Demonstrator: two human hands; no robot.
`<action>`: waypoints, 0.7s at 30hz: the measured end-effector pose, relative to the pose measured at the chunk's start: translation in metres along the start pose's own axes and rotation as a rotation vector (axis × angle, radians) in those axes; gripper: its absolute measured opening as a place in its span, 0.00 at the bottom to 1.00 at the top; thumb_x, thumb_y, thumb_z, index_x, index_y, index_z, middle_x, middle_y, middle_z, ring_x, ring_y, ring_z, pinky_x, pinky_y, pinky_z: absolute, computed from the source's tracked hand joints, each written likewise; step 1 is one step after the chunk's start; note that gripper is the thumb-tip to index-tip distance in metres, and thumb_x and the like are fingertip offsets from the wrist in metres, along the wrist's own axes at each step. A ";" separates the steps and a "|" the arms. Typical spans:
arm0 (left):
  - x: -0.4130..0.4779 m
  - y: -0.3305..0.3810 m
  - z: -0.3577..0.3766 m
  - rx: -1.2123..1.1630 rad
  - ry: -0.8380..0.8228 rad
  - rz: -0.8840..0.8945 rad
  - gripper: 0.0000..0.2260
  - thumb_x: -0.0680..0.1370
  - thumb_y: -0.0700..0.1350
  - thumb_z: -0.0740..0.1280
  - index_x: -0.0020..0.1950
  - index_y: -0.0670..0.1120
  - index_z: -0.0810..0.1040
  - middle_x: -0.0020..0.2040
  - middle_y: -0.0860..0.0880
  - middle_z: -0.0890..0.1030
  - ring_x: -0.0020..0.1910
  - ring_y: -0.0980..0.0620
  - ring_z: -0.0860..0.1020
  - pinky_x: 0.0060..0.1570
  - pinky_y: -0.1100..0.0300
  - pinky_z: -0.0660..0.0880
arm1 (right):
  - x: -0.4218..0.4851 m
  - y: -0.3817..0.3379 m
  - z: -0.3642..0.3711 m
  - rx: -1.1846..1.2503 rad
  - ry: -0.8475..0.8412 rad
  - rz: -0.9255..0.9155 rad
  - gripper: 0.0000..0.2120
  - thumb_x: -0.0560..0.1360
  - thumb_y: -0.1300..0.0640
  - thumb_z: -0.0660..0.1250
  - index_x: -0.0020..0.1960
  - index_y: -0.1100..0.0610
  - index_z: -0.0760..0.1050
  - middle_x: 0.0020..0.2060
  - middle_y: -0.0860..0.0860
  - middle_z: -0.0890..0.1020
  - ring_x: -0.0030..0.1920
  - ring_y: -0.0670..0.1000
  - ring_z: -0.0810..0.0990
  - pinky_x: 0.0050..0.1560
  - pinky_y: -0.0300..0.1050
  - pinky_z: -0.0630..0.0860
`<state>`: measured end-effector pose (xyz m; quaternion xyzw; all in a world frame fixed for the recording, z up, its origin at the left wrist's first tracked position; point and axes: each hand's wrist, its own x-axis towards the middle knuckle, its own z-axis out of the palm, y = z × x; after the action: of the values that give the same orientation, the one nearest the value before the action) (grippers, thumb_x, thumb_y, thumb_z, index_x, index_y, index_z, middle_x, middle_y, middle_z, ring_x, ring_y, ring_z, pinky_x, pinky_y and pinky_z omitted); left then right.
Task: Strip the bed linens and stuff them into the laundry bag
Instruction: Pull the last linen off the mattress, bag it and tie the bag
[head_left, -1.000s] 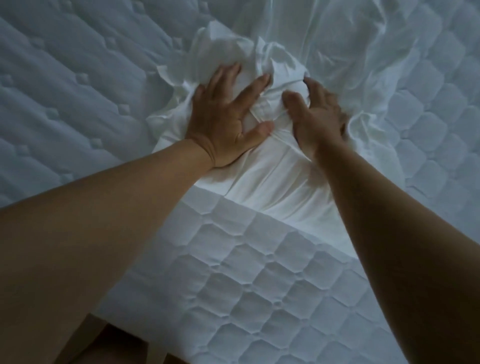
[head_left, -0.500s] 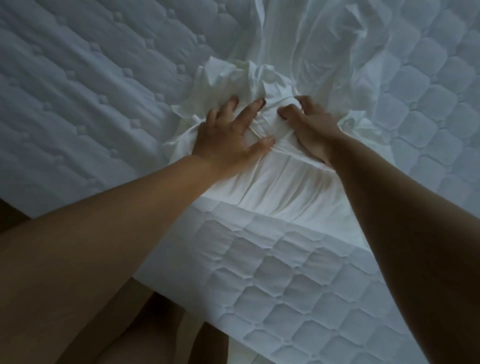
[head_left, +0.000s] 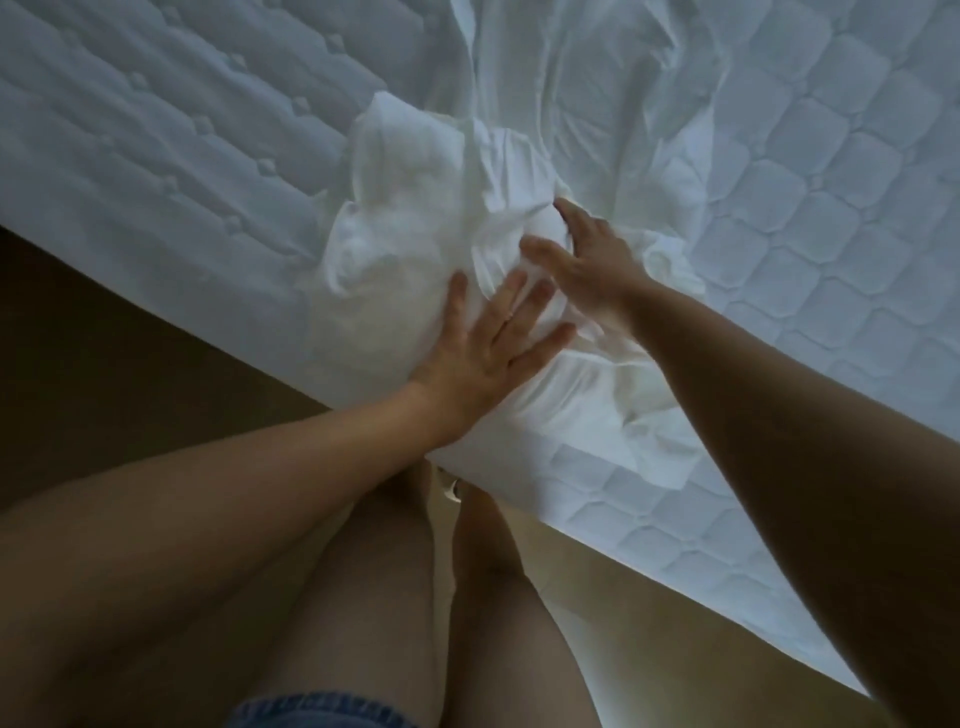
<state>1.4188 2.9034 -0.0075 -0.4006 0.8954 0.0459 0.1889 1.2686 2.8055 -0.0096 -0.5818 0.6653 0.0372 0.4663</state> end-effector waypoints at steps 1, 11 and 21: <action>0.004 -0.006 -0.003 0.007 -0.016 0.018 0.39 0.69 0.46 0.66 0.76 0.47 0.50 0.74 0.35 0.53 0.73 0.34 0.56 0.62 0.29 0.62 | 0.001 0.000 -0.001 0.001 0.013 0.000 0.32 0.76 0.37 0.57 0.77 0.46 0.53 0.75 0.53 0.61 0.74 0.56 0.59 0.72 0.60 0.56; 0.057 -0.097 -0.081 -0.341 -0.248 0.080 0.58 0.60 0.59 0.77 0.79 0.52 0.43 0.79 0.46 0.45 0.77 0.46 0.46 0.75 0.48 0.51 | -0.041 -0.030 -0.029 -0.222 0.268 -0.134 0.23 0.81 0.43 0.51 0.69 0.55 0.67 0.66 0.56 0.71 0.68 0.58 0.67 0.68 0.56 0.61; 0.151 -0.153 -0.160 -0.326 0.209 -0.344 0.27 0.77 0.62 0.59 0.72 0.51 0.67 0.72 0.47 0.69 0.71 0.43 0.65 0.69 0.41 0.58 | 0.017 -0.065 -0.082 -0.283 0.928 -0.054 0.27 0.78 0.47 0.46 0.67 0.57 0.72 0.68 0.58 0.71 0.70 0.60 0.65 0.69 0.62 0.51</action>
<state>1.3914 2.6570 0.0944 -0.5748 0.8095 0.1152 0.0331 1.2760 2.7235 0.0573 -0.6118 0.7762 -0.1479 0.0373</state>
